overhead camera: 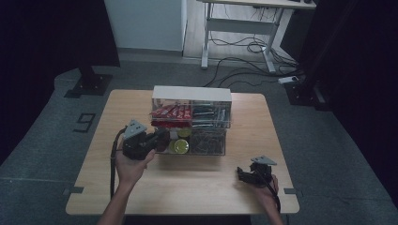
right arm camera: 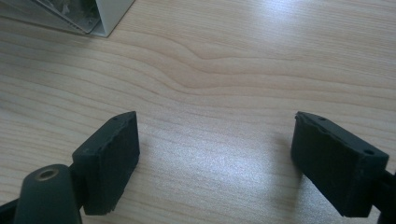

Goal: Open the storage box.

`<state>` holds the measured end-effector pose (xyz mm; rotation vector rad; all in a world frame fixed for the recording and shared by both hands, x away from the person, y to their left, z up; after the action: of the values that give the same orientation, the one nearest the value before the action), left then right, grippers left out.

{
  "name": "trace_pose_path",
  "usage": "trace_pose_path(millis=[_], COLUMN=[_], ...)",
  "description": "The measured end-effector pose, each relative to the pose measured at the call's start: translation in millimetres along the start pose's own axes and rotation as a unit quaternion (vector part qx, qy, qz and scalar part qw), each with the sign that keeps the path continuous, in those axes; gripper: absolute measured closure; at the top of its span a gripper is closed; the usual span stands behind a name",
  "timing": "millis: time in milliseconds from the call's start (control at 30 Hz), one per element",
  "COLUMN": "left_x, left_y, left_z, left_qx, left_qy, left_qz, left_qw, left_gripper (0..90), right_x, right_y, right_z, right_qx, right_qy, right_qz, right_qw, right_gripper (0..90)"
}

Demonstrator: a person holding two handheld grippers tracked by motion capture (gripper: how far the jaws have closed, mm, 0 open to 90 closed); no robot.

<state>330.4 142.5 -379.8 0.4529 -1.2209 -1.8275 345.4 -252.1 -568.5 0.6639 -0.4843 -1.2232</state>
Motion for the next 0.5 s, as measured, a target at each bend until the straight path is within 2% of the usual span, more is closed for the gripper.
trace_pose_path(millis=[500], left_x=[2.4], left_y=[10.7], left_z=[-6.2], left_qx=[-0.002], left_qy=[-0.007], left_qz=[-0.002], left_qw=[1.0000], left_gripper=[90.0], right_x=[-0.1], right_y=[0.0], right_z=[0.0], right_qx=[0.000], right_qy=[0.000], right_qz=[-0.001], right_qw=[1.0000], right_gripper=[15.3])
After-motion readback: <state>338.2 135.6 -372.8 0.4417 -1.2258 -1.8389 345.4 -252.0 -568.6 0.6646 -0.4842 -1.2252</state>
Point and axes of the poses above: each handheld gripper's, and its own axes: z roughly backward along the jaws, y roughly out of its top, x roughly to its right, the point moved 2 cm from there along -z, roughly forward along the jaws, and after that the axes turned 4 degrees about -x, right-handed, at the moved point
